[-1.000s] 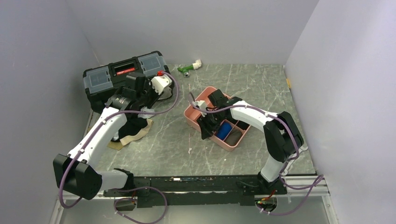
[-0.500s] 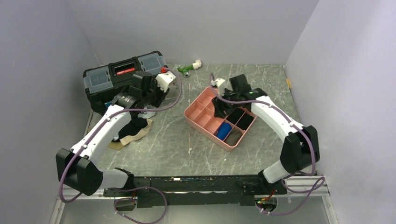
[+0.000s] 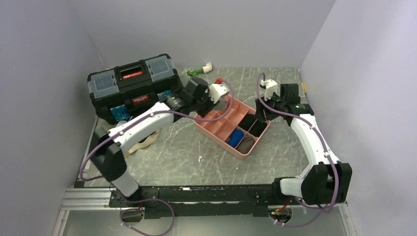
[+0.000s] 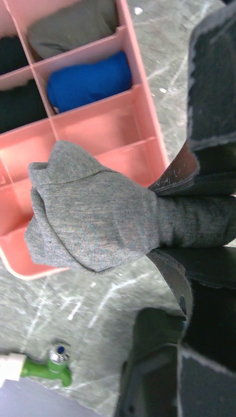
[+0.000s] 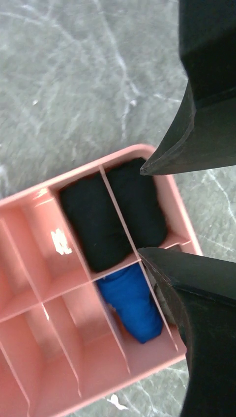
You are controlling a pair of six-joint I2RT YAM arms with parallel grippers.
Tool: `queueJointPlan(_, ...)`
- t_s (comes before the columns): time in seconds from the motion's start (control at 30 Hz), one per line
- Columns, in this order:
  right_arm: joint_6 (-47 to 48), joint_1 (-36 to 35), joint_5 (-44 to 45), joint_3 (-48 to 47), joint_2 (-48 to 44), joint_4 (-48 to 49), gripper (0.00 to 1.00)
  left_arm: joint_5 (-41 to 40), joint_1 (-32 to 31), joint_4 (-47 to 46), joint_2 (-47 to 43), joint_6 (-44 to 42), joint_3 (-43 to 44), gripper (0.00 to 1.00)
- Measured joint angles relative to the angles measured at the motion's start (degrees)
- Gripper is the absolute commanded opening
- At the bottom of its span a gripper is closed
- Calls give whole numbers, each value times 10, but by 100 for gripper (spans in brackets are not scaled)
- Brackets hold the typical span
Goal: Roll the underwear
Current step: Place the underwear in the storage box.
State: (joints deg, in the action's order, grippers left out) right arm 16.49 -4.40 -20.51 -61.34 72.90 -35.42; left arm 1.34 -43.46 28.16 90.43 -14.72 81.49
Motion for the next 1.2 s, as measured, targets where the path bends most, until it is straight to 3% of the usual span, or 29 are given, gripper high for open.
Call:
queueJointPlan(0.3,0,105,-6,68,-59,14,58,-43,-60,24,184,7,185,0)
queueJointPlan(0.57,-2,150,-27,86,-63,19,58,-85,-72,72,335,-9,342,0)
queueJointPlan(1.2,0,185,-71,86,-62,23,58,-102,-78,108,390,22,388,0)
